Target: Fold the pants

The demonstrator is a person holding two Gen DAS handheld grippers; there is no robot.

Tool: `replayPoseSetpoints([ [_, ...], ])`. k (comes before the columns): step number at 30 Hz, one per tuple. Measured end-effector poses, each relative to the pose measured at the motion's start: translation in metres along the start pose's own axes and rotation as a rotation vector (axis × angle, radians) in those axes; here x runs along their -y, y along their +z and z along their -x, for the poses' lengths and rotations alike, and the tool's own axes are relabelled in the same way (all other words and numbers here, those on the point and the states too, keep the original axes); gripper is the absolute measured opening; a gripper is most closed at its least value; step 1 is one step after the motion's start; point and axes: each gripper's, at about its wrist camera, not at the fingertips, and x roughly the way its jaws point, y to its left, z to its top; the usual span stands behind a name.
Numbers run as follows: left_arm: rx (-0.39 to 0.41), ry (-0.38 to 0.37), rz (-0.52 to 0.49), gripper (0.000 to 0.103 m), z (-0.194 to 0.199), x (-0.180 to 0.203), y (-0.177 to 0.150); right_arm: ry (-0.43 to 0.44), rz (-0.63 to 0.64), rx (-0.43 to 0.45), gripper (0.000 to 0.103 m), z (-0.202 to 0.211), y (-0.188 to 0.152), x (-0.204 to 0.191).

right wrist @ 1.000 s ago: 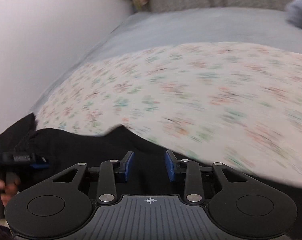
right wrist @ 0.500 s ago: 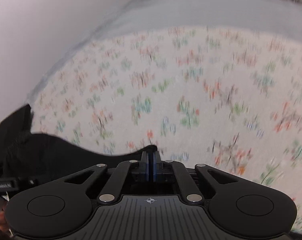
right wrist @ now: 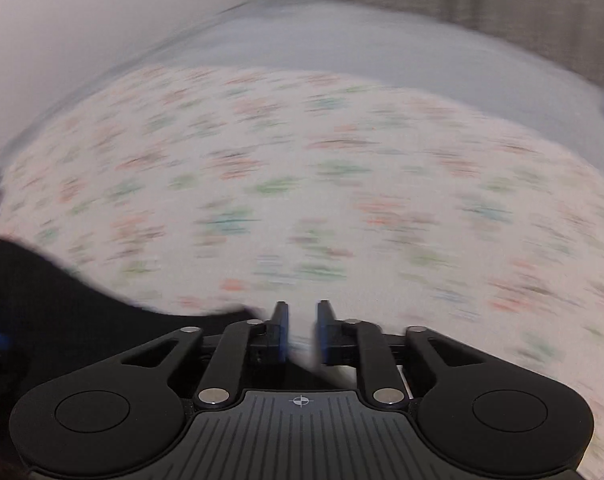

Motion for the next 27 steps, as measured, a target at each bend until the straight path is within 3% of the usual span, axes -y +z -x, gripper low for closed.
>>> replayPoseSetpoints([
  [5, 0.002, 0.003, 0.012, 0.063, -0.002, 0.000, 0.003, -0.022, -0.173, 0.092, 0.019, 0.065, -0.058, 0.088],
  [9, 0.009, 0.022, -0.015, 0.063, -0.004, 0.006, 0.001, 0.022, -0.340, 0.043, 0.023, 0.102, -0.130, 0.179],
  [12, 0.012, 0.032, -0.019, 0.063, -0.007, 0.008, 0.001, -0.071, -0.542, 0.120, 0.019, 0.135, -0.183, 0.263],
  [13, 0.014, 0.037, -0.021, 0.063, -0.007, 0.009, 0.001, -0.138, -0.631, 0.154, 0.019, 0.148, -0.200, 0.291],
  [14, 0.016, 0.041, -0.023, 0.063, -0.007, 0.010, 0.001, -0.194, -0.699, 0.194, 0.016, 0.161, -0.215, 0.313],
  [15, 0.018, 0.045, -0.025, 0.063, -0.008, 0.011, 0.001, -0.217, -0.767, 0.244, 0.006, 0.172, -0.233, 0.332],
  [16, 0.019, 0.048, -0.026, 0.063, -0.008, 0.011, 0.002, -0.226, -0.835, 0.288, 0.002, 0.181, -0.249, 0.345],
  [19, 0.026, 0.049, -0.030, 0.063, -0.008, 0.012, 0.002, -0.348, -0.883, 0.367, 0.000, 0.206, -0.262, 0.351],
  [20, 0.029, 0.045, -0.024, 0.063, -0.008, 0.011, 0.002, -0.444, -0.853, 0.370, 0.016, 0.215, -0.256, 0.341],
  [21, 0.031, 0.040, -0.016, 0.063, -0.007, 0.010, 0.002, -0.498, -0.812, 0.375, 0.017, 0.222, -0.248, 0.330],
  [22, 0.033, 0.034, -0.009, 0.063, -0.007, 0.009, 0.002, -0.479, -0.781, 0.394, 0.017, 0.229, -0.244, 0.320],
  [25, 0.034, 0.019, -0.007, 0.063, -0.006, 0.007, 0.002, -0.285, -0.800, 0.419, 0.023, 0.250, -0.236, 0.290],
  [27, 0.041, 0.008, -0.007, 0.063, -0.006, 0.004, 0.002, -0.203, -0.763, 0.411, 0.037, 0.261, -0.231, 0.263],
])
